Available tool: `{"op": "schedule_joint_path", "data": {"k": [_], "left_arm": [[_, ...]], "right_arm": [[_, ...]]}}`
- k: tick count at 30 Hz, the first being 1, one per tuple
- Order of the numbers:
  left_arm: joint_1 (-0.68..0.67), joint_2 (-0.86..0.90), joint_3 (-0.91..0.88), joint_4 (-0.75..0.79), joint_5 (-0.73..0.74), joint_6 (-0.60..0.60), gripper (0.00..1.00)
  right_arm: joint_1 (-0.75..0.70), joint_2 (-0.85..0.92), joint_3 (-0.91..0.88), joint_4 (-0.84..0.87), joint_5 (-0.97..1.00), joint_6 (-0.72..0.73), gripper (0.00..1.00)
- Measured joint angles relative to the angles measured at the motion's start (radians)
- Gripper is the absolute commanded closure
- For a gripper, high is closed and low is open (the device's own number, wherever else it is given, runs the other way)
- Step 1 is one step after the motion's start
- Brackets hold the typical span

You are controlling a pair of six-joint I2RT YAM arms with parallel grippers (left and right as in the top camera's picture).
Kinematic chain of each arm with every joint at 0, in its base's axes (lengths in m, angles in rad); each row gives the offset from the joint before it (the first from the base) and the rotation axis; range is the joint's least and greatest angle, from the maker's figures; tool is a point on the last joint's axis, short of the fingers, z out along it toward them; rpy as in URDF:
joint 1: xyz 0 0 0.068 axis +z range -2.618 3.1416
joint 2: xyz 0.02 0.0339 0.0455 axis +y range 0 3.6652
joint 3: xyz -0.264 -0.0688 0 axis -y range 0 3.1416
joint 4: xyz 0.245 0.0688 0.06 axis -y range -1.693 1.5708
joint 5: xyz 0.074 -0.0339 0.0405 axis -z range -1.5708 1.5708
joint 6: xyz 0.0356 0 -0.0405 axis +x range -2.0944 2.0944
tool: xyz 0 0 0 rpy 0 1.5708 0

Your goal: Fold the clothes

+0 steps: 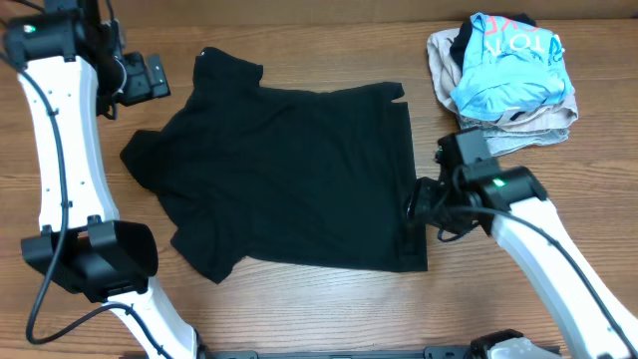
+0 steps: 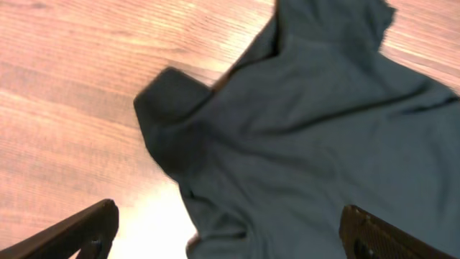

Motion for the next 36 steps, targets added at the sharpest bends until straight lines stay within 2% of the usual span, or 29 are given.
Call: {"op": "schedule_joint_path", "data": {"k": [1,7,15,19,22,26,29,36], "left_arm": [[0.0,-0.003,0.024,-0.028,0.003,-0.005,0.0],[0.0,-0.041,0.048,-0.143,0.018,-0.013,0.0],[-0.017,-0.22,-0.06,-0.144,0.03,-0.014,0.0],[-0.055,-0.372,-0.208,-0.143,-0.024,-0.043,0.0],[-0.073,-0.497,-0.367,-0.112,-0.059,-0.08,0.0],[-0.072,-0.634,-0.611,0.018,-0.087,-0.132,0.0],[-0.072,-0.674,-0.778,0.119,-0.078,-0.159,0.0],[-0.072,-0.653,-1.123,0.372,0.024,-0.207,0.0]], "right_arm": [[0.0,-0.032,0.001,-0.002,0.0,0.01,0.42],[0.0,-0.208,0.009,-0.069,-0.002,0.045,0.41],[0.0,-0.283,0.011,-0.221,0.007,0.061,0.4],[0.0,-0.311,0.011,-0.269,0.027,0.073,0.38],[0.0,-0.324,0.011,-0.277,0.039,0.08,0.3],[0.0,-0.324,0.012,-0.273,0.068,0.085,0.2],[0.0,-0.319,0.013,-0.251,0.08,0.082,0.14],[0.0,-0.291,0.013,-0.23,0.089,0.064,0.14]]}}
